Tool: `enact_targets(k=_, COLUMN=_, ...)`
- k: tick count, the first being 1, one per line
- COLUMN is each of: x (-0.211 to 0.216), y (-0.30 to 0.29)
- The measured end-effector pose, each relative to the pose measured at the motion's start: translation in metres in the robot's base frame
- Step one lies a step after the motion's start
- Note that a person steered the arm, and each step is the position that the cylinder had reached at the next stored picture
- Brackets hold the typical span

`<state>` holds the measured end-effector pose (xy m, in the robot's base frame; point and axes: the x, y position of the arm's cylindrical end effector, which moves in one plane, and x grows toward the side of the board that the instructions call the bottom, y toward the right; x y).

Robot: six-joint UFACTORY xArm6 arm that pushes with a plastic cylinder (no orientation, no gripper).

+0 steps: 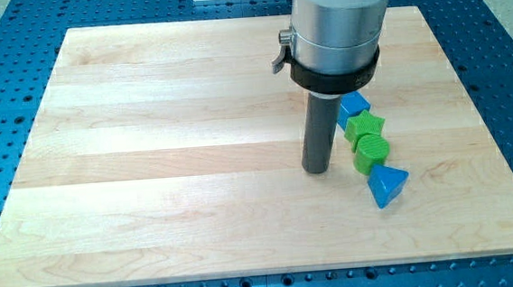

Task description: Move the arm towards the bottom center of the board

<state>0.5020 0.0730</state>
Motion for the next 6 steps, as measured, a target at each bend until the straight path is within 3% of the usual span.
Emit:
enact_targets(k=5, x=0.0, y=-0.01)
enact_targets(k=6, x=0.04, y=-0.054)
